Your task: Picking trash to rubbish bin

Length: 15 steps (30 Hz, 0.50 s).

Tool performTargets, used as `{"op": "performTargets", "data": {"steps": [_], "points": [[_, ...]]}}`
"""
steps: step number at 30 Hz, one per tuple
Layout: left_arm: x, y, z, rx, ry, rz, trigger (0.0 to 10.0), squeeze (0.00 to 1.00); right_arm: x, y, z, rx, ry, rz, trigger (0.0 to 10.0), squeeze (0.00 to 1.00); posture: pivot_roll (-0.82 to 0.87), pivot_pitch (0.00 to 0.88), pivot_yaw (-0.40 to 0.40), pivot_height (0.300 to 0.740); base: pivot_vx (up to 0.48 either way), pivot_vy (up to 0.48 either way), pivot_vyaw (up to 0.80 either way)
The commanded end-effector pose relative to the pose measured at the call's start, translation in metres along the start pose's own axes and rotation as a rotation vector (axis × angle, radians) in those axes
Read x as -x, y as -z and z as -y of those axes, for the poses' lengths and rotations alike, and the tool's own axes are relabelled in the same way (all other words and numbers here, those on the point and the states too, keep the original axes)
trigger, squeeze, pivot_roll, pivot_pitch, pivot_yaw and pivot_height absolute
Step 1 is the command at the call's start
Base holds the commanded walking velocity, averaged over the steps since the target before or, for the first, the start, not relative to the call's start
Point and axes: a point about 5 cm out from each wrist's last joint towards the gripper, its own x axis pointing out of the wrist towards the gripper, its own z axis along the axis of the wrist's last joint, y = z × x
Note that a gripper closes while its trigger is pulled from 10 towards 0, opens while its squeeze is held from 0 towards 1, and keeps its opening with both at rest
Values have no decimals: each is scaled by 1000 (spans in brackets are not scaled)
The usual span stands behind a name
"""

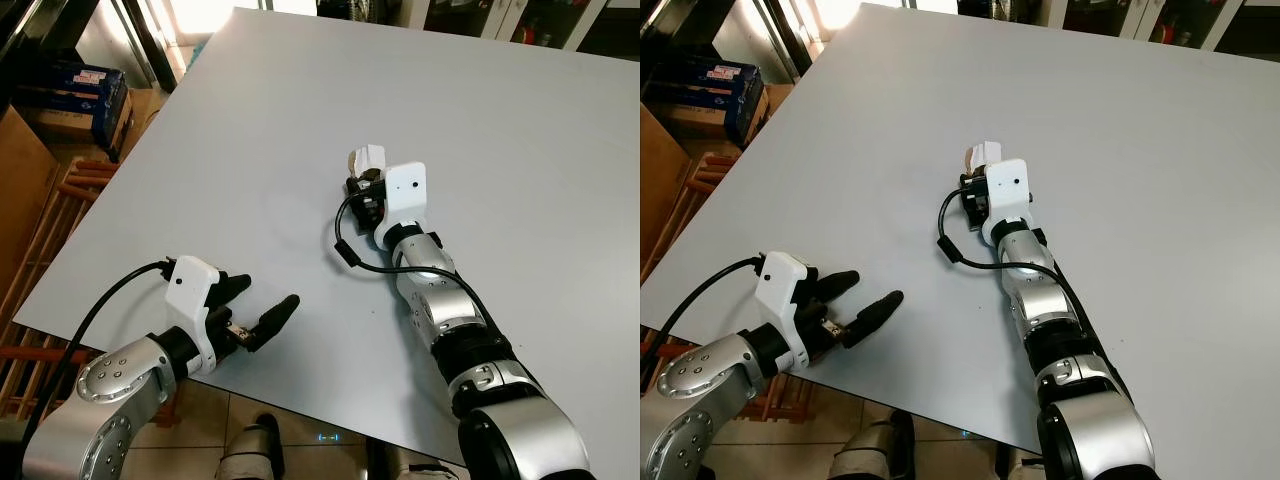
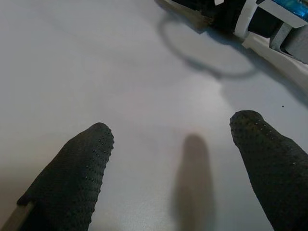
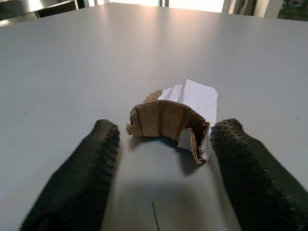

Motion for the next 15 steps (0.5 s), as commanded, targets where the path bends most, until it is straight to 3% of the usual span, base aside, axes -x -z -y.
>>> {"op": "performTargets", "data": {"steps": [1,15], "points": [[2,0,2,-7,4,-10,10000,0,8,26,-1,-18,0,-103,0,0,232,283,52,740,0,0,0],[1,3,4,-15,6,-16,10000,0,9,31,-1,-9,6,-107,0,0,236,277,52,740,0,0,0]]}}
